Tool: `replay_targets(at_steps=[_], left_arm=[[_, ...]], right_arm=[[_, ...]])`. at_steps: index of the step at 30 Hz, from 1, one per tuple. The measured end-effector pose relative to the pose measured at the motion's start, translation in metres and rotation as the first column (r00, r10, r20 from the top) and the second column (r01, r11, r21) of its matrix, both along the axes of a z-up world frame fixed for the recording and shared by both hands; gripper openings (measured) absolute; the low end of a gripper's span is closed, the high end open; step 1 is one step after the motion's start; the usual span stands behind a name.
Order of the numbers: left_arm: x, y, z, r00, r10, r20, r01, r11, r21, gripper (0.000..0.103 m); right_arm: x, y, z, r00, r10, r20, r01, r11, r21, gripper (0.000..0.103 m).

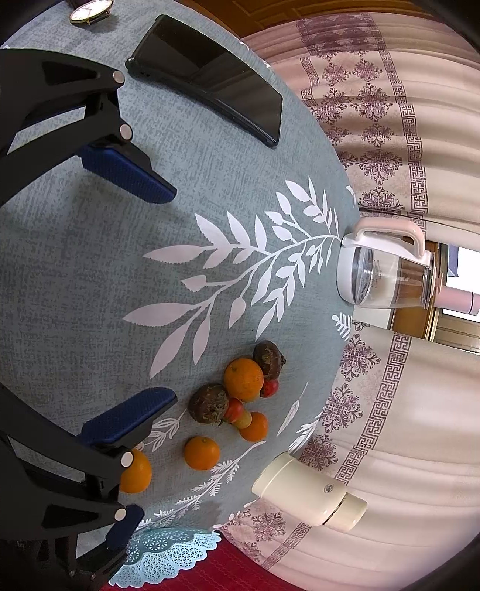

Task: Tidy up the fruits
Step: 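Grasp the lone orange with the right gripper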

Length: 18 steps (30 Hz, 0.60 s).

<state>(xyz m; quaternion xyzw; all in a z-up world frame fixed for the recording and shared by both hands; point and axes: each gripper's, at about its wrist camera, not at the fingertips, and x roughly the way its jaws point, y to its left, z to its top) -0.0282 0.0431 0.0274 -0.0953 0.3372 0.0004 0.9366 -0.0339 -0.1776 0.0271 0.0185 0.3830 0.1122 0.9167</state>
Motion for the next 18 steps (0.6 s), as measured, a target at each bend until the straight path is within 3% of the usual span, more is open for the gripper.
replay_targets(at_steps=[8, 12, 18], left_arm=[[0.0, 0.003, 0.0, 1.0, 0.011, -0.003, -0.011, 1.0, -0.004, 0.101], [0.002, 0.002, 0.001, 1.0, 0.019, -0.018, -0.019, 1.0, 0.008, 0.101], [0.01, -0.013, 0.004, 0.998, 0.012, -0.064, -0.007, 0.997, 0.082, 0.101]], right_arm=[[0.014, 0.006, -0.011, 0.998, 0.001, -0.06, -0.002, 1.0, -0.017, 0.044], [0.011, 0.002, -0.01, 0.998, 0.004, -0.058, -0.003, 1.0, 0.001, 0.044], [-0.004, -0.011, 0.002, 1.0, -0.026, 0.001, 0.026, 1.0, 0.016, 0.044]])
